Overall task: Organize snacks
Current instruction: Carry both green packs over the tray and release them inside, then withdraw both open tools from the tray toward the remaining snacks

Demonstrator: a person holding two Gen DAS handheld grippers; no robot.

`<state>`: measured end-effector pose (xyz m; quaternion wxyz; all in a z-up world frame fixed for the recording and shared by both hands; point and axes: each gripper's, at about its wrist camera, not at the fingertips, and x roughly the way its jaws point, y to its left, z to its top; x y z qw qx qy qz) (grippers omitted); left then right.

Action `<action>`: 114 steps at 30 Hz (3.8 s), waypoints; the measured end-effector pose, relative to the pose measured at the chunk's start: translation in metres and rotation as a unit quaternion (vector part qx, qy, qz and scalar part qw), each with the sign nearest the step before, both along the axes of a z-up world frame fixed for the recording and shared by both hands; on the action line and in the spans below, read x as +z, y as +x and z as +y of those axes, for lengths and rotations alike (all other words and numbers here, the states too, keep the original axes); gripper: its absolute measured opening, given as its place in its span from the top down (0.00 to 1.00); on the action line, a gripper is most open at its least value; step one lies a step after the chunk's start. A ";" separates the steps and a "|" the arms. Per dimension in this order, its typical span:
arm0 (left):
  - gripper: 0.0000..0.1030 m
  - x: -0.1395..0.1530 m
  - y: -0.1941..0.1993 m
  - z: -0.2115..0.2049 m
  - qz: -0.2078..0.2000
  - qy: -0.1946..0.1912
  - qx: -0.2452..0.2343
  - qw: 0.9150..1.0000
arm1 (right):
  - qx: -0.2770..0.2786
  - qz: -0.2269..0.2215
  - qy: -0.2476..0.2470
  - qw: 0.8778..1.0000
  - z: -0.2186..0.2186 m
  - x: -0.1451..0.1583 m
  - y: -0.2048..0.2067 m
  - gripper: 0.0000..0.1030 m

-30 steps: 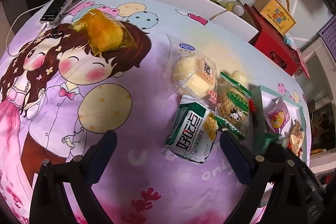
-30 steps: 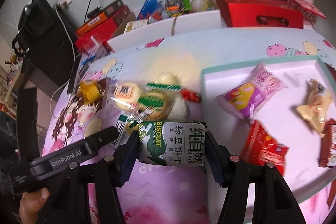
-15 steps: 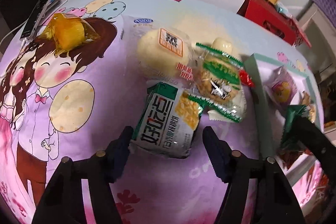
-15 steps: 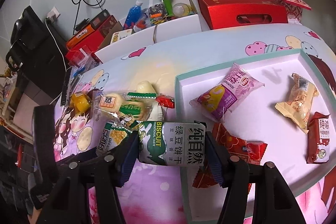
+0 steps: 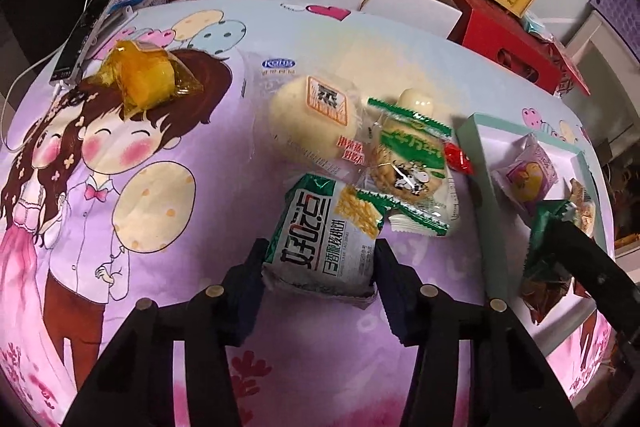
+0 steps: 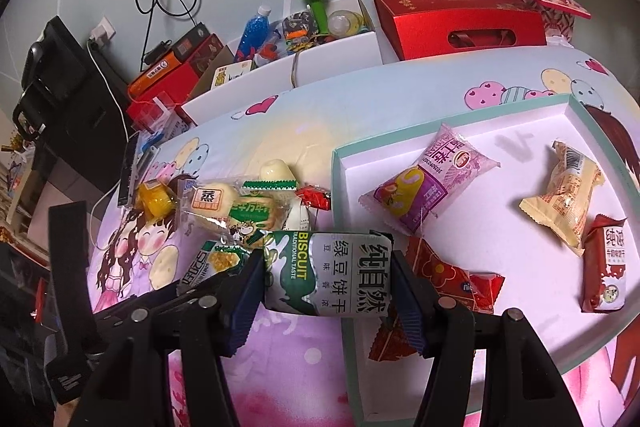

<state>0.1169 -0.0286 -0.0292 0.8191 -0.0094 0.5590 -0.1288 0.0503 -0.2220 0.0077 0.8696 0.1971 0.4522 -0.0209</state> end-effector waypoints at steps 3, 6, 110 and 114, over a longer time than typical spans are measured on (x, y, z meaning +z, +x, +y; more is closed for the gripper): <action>0.49 0.006 -0.004 0.002 -0.004 0.002 -0.001 1.000 | -0.001 -0.003 0.001 1.000 -0.001 0.002 -0.001 0.38; 0.49 0.010 -0.006 0.002 -0.007 0.003 -0.002 1.000 | -0.001 -0.006 0.002 1.000 -0.003 0.004 -0.002 0.38; 0.12 0.014 0.005 -0.090 -0.049 0.047 -0.019 0.998 | -0.122 0.056 -0.089 0.987 -0.103 -0.013 -0.008 0.08; 0.12 0.014 0.006 -0.090 -0.050 0.049 -0.017 0.997 | -0.121 0.046 -0.091 0.987 -0.102 -0.010 -0.008 0.00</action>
